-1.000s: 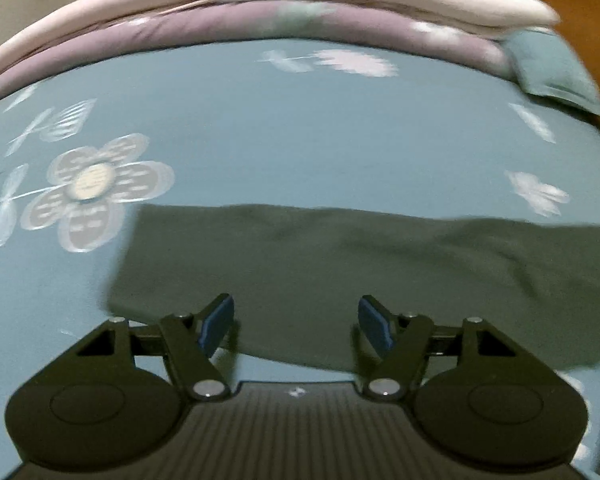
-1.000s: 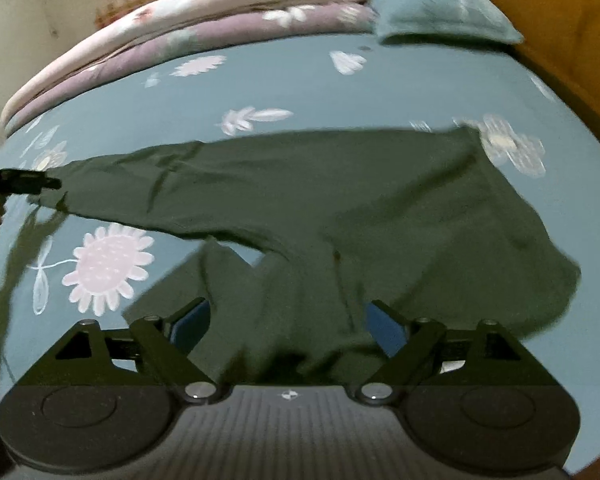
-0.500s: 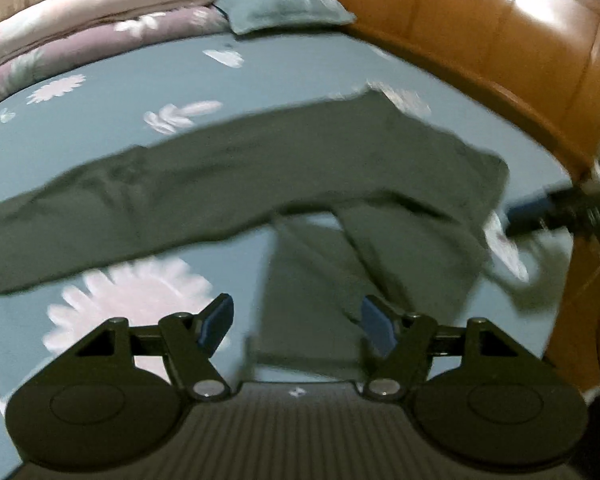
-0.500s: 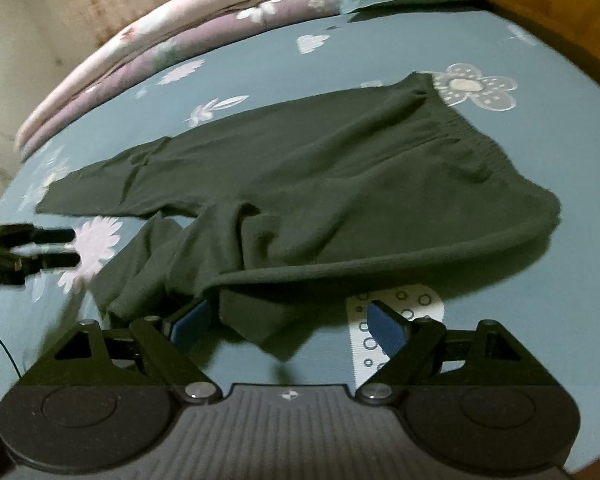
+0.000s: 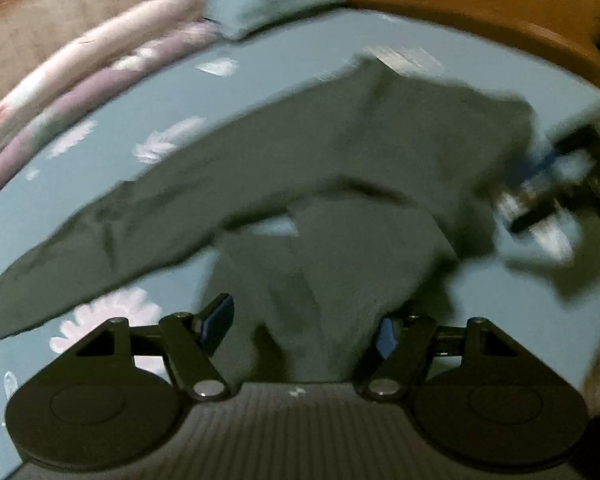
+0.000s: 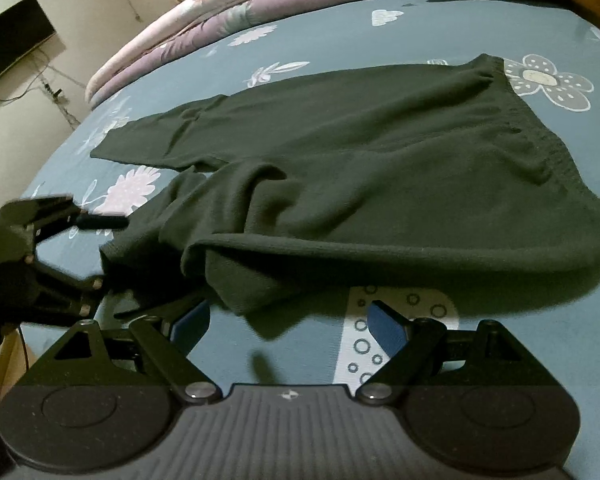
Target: Fold clothes
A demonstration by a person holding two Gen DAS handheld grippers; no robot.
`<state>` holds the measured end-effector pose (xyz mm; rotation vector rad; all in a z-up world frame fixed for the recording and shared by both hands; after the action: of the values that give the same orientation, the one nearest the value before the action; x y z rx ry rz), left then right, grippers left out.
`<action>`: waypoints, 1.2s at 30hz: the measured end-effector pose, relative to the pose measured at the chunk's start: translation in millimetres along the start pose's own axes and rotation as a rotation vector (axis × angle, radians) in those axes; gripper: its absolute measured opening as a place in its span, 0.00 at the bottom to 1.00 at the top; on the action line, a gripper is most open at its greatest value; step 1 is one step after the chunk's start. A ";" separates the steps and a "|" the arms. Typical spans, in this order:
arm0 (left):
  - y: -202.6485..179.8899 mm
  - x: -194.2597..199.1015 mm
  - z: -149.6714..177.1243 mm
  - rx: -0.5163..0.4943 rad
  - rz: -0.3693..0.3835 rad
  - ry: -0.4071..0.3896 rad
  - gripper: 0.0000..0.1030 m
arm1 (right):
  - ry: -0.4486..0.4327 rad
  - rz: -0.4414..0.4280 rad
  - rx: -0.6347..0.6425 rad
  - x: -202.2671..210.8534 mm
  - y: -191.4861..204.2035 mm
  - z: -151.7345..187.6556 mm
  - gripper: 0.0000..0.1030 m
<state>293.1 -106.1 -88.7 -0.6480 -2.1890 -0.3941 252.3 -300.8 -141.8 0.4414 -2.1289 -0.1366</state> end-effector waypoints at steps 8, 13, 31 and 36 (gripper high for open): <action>88.3 4.8 -17.2 0.320 -0.122 -0.086 0.72 | -0.013 0.001 -0.009 4.7 -18.3 -8.8 0.87; 131.4 -7.6 -8.5 0.503 -0.196 -0.069 0.72 | -0.003 0.009 -0.022 3.0 -26.8 -9.9 0.87; 113.9 21.5 40.8 0.407 -0.214 -0.006 0.68 | 0.024 -0.013 0.014 3.4 -23.4 -15.4 0.87; 76.4 20.1 36.8 0.286 -0.118 0.019 0.68 | 0.019 -0.023 0.034 6.7 -13.8 -16.1 0.87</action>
<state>303.0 -19.5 -91.4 -0.3581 -2.2159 -0.1414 265.8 -314.9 -131.1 0.4849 -2.1107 -0.1092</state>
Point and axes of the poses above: each gripper's, at about its wrist camera, not at the fingertips, and x roughly against the way its jaws point, y to its left, z to its underside, the point moved 7 cm from there along -x, roughly the way its jaws point, and after that the axes turned 8 degrees about z, right-handed, at the moved point
